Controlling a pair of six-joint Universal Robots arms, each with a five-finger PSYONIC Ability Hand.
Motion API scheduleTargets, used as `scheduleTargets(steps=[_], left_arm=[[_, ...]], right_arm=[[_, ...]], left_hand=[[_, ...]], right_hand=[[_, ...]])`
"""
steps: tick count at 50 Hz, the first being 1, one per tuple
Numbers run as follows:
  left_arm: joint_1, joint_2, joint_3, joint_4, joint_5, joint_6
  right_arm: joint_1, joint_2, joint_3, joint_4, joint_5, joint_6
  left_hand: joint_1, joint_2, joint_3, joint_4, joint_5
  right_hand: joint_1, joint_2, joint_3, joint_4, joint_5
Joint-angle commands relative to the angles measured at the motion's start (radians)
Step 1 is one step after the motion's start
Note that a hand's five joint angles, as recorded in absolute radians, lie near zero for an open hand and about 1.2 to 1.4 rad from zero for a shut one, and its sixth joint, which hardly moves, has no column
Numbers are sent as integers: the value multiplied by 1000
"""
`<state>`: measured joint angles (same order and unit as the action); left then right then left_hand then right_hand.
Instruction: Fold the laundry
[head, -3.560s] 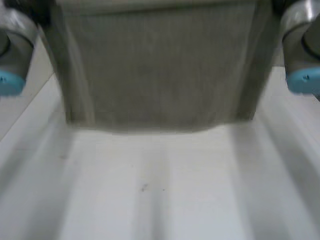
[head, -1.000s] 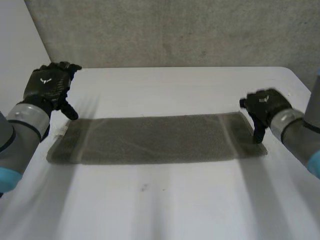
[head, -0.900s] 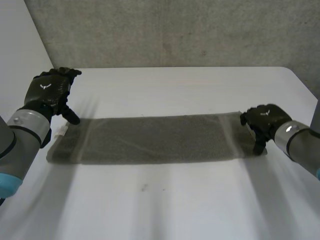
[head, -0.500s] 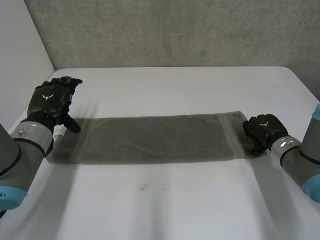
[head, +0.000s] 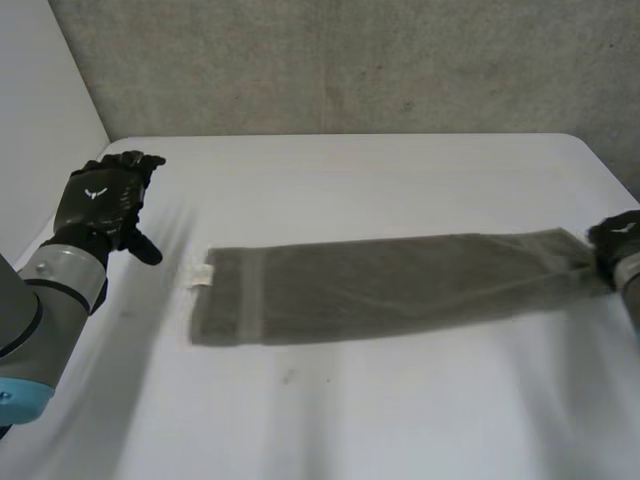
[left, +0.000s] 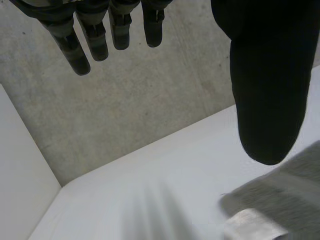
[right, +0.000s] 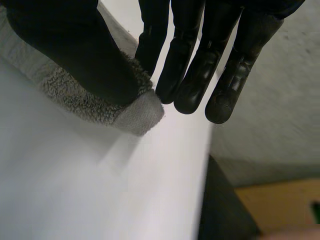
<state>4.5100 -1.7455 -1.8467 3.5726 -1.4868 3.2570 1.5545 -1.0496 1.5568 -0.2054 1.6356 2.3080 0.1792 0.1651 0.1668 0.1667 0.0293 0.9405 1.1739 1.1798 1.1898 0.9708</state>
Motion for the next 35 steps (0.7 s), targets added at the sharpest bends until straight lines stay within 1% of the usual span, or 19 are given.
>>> scheduleTargets(steps=[1, 3, 6, 8, 9, 11, 12, 14, 15, 17, 18, 20, 21, 24, 25, 27, 29, 34, 35], left_arm=[[0, 9, -5, 0, 0, 0], [-2, 9, -5, 0, 0, 0], [-3, 9, -6, 0, 0, 0], [-3, 9, -6, 0, -1, 0], [-3, 9, -6, 0, -1, 0], [-3, 11, -6, 0, -1, 0], [-3, 11, -6, 0, -1, 0], [-5, 11, -6, 0, -1, 0], [-5, 11, -6, 0, -1, 0], [-5, 12, -6, -1, -3, 0], [-5, 12, -6, -1, -3, 0], [-5, 20, -14, 0, -1, 1], [-5, 20, -14, 0, -1, 1], [-5, 23, -16, 0, -1, 1], [-5, 23, -17, 0, -1, 1], [-5, 23, -17, 0, -1, 1], [-6, 23, -17, 0, -1, 1], [-14, 21, -17, 0, 2, 1], [-20, 20, -17, 0, 3, 1]], right_arm=[[-114, -33, -56, 4, 0, -137], [-110, -38, -67, 4, -3, -136], [-65, -59, -89, 4, -5, -134], [49, -104, -118, 4, -6, -128], [50, -104, -118, 4, -6, -128], [190, -121, -150, 4, -17, -127], [191, -121, -150, 4, -17, -127], [336, -119, -184, 6, -48, -128], [337, -119, -184, 6, -48, -128], [494, -96, -204, 1, -115, -130], [495, -96, -204, 1, -115, -130], [631, -41, -228, -2, -175, -128], [631, -41, -228, -2, -175, -128], [789, 55, -267, 3, -194, -128], [789, 56, -267, 3, -194, -128], [860, 127, -271, 1, -200, -127], [883, 160, -271, 0, -197, -128], [911, 236, -274, 1, -191, -136], [911, 240, -277, 3, -185, -134]], left_hand=[[-5, 9, 8, 8, -29], [-5, 9, 8, 8, -29], [-5, 9, 8, 8, -29], [-5, 9, 8, 8, -29], [-5, 9, 8, 8, -29], [-5, 9, 8, 8, -29], [-5, 9, 8, 8, -29], [-5, 9, 8, 8, -29], [-5, 9, 8, 8, -29], [-5, 9, 8, 8, -29], [-5, 9, 8, 8, -29], [-5, 9, 8, 8, -29], [-5, 9, 8, 8, -29], [-5, 9, 8, 8, -29], [-5, 9, 8, 8, -29], [-5, 9, 8, 8, -29], [-5, 9, 8, 8, -29], [-5, 9, 8, 8, -29], [-5, 9, 8, 8, -29]], right_hand=[[456, 222, 217, 206, 251], [456, 222, 217, 206, 251], [456, 222, 217, 206, 251], [456, 222, 217, 206, 251], [456, 222, 217, 206, 251], [456, 222, 217, 206, 251], [456, 222, 217, 206, 251], [456, 222, 217, 206, 251], [456, 222, 217, 206, 251], [456, 222, 217, 206, 251], [456, 222, 217, 206, 251], [456, 222, 217, 206, 251], [456, 222, 217, 206, 251], [456, 222, 217, 206, 251], [456, 222, 217, 206, 251], [456, 222, 217, 206, 251], [456, 222, 217, 206, 251], [456, 222, 217, 206, 251], [387, 154, 148, 138, 182]])
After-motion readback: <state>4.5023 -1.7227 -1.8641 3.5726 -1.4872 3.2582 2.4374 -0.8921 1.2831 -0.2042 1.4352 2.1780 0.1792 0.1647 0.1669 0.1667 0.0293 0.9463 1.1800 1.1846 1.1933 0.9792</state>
